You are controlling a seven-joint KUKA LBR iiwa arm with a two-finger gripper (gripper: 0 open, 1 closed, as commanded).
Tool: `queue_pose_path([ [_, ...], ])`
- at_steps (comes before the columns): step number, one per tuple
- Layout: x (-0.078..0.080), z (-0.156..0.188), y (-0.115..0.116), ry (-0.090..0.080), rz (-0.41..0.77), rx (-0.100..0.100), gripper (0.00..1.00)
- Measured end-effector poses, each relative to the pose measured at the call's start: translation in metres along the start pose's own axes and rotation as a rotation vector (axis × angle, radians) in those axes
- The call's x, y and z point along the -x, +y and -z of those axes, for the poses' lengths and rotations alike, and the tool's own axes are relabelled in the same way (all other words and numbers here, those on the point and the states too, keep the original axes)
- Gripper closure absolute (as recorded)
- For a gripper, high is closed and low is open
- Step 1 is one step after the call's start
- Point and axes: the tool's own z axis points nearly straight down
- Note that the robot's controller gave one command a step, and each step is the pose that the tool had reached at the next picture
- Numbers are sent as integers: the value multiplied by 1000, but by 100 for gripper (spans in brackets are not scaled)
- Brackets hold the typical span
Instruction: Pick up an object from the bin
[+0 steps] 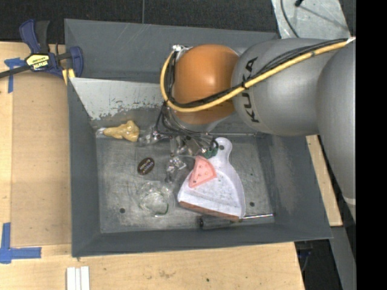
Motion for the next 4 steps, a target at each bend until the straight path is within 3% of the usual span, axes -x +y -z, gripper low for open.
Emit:
queue_pose_path([
  [1,-2,-51,6,1,1,0,0],
  [2,13,-61,6,-41,14,-5,100],
  [4,13,-56,6,-35,15,-4,100],
])
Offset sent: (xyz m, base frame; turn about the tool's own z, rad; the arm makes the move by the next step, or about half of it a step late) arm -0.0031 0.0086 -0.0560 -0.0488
